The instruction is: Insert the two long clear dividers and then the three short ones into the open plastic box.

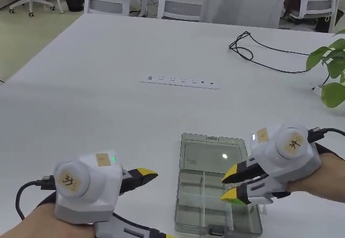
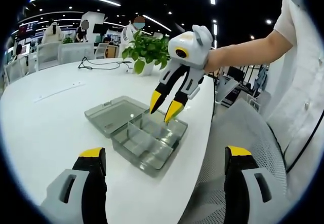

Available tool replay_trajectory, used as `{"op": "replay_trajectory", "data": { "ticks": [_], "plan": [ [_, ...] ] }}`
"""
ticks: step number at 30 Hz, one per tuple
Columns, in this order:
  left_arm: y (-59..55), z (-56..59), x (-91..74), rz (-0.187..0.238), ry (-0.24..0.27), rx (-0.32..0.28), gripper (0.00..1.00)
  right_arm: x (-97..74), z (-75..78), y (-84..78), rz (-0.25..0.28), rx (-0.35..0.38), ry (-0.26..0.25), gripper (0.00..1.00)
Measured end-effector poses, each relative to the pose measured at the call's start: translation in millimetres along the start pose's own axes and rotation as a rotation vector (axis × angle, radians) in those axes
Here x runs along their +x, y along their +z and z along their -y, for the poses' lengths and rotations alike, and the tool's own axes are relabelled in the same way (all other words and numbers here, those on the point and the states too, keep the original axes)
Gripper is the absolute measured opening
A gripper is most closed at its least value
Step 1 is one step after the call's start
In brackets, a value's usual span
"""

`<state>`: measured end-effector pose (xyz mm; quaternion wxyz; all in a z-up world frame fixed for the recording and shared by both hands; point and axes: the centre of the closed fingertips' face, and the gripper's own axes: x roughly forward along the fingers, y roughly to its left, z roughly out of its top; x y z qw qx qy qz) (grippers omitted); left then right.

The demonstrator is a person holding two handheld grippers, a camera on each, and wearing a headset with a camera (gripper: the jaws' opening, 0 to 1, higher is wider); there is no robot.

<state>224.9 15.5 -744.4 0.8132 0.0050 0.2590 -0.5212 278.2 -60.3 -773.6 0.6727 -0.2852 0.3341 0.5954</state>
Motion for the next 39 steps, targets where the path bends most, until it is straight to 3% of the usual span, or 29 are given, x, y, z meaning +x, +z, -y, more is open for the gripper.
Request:
{"op": "replay_trajectory", "data": {
  "ticks": [12,19,27,39],
  "plan": [
    [1.6,0.9,-2.4,0.0,0.004,0.007,1.0,-22.6,2.5,-5.0,0.041,0.046,-0.031,0.3],
    [1.2,0.3,-2.8,0.002,0.006,0.003,1.0,-36.3,4.9,-15.9,0.044,0.065,-0.049,0.35],
    [-0.1,-0.3,-3.1,0.001,0.008,-0.001,1.0,-50.7,5.0,-42.3,0.01,0.081,-0.061,0.42],
    [-4.1,-4.0,-5.9,-0.012,0.012,-0.007,1.0,-73.1,5.6,-101.1,-0.082,0.116,-0.072,0.48]
  ]
}}
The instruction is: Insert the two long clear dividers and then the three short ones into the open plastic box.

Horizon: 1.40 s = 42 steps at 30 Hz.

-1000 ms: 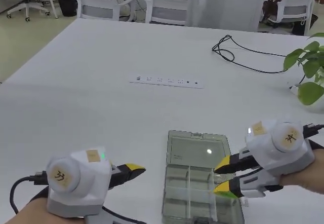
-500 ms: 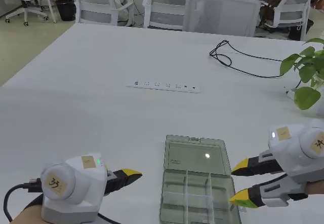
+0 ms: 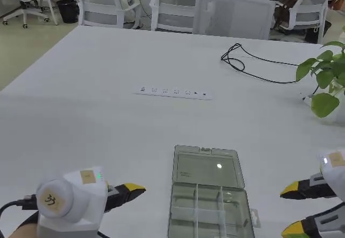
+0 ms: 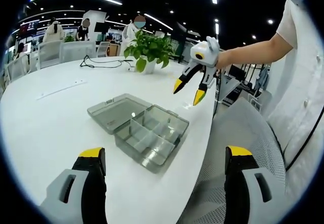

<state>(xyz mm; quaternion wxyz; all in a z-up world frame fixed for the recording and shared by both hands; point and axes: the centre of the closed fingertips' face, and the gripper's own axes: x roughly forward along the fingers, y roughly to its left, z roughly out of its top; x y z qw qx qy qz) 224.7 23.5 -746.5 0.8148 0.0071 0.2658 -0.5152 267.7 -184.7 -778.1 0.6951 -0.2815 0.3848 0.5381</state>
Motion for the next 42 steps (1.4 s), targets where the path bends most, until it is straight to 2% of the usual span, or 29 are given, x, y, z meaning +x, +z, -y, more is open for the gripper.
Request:
{"op": "replay_trajectory", "data": {
  "ticks": [9,12,21,26,30,42],
  "plan": [
    [-2.2,-2.5,-1.9,-0.008,0.001,-0.005,1.0,-9.2,11.6,-64.0,-0.124,0.019,-0.003,0.51],
    [-3.4,-2.5,-1.9,-0.011,0.002,-0.008,1.0,-10.3,14.0,-78.8,-0.162,0.012,-0.001,0.51],
    [-4.6,-3.6,-2.1,-0.015,0.008,-0.016,1.0,-6.1,25.0,-124.5,-0.31,-0.08,0.007,0.5],
    [-3.7,-4.1,-2.8,-0.013,0.01,-0.018,1.0,-3.1,30.3,-138.3,-0.359,-0.117,0.009,0.49],
    [-3.7,-4.3,-3.2,-0.013,0.01,-0.02,1.0,-0.1,32.8,-145.2,-0.373,-0.118,0.012,0.47],
    [-4.2,-5.6,-4.1,-0.01,0.011,-0.026,1.0,0.0,35.3,-145.2,-0.376,-0.107,0.009,0.4]
  ]
}}
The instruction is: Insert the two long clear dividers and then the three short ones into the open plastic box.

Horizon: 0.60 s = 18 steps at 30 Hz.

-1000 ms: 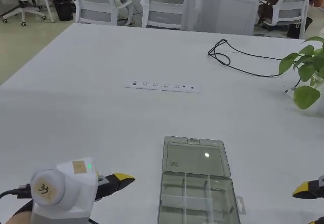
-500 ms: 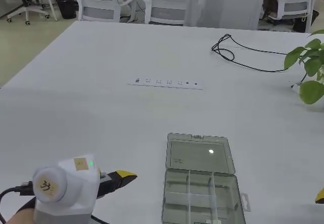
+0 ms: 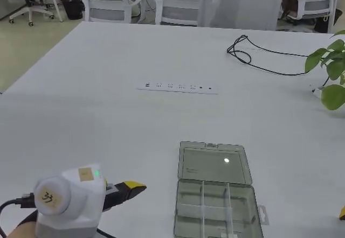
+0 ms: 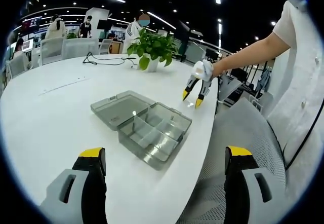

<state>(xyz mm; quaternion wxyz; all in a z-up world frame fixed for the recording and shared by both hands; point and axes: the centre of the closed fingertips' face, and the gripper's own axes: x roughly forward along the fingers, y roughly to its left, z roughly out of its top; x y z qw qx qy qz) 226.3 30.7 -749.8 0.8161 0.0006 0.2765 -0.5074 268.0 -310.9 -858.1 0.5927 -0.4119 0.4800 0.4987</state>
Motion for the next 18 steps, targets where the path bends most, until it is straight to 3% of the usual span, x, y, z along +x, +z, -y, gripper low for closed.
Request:
{"op": "replay_trajectory", "data": {
  "ticks": [3,18],
  "plan": [
    [-0.4,-0.2,-0.9,-0.001,0.002,0.002,1.0,-0.1,0.6,-0.9,-0.006,0.004,-0.003,0.34],
    [1.2,-0.6,-7.1,0.015,0.014,-0.001,0.99,-3.5,-2.5,3.8,-0.014,-0.012,-0.024,0.33]
  ]
}}
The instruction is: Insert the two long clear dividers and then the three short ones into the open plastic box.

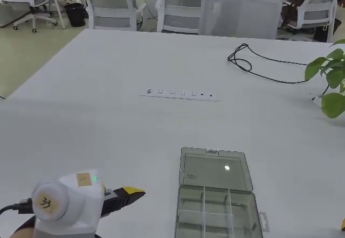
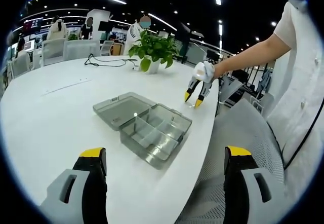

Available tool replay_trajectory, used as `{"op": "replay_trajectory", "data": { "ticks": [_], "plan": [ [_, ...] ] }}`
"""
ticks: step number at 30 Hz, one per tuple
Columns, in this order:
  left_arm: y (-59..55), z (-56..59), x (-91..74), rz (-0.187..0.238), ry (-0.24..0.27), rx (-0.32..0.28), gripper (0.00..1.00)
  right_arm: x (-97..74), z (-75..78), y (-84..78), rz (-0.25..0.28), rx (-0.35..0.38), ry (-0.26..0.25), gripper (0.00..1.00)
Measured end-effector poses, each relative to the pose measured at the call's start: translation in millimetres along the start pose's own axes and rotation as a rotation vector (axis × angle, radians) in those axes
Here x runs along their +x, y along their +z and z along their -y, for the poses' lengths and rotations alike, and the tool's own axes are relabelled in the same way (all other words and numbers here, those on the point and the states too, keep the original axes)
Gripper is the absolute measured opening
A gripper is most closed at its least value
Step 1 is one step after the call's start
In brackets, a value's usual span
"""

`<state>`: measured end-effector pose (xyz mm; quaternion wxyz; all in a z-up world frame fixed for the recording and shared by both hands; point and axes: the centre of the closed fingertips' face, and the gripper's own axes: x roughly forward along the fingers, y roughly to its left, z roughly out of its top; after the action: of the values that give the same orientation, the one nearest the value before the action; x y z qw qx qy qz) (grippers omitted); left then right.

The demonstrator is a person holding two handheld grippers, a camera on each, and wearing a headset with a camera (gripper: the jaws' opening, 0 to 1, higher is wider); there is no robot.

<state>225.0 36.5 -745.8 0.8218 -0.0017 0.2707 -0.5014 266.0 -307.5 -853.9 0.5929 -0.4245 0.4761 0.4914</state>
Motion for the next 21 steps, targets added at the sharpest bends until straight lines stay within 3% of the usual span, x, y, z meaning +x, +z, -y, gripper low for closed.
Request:
{"op": "replay_trajectory", "data": {
  "ticks": [8,21],
  "plan": [
    [9.1,-1.4,-2.7,0.027,0.007,-0.013,0.98,-21.9,2.6,25.9,0.074,0.011,-0.061,0.33],
    [30.8,4.0,2.7,0.072,-0.005,-0.015,0.95,-69.5,-2.6,93.6,0.198,-0.027,-0.15,0.33]
  ]
}}
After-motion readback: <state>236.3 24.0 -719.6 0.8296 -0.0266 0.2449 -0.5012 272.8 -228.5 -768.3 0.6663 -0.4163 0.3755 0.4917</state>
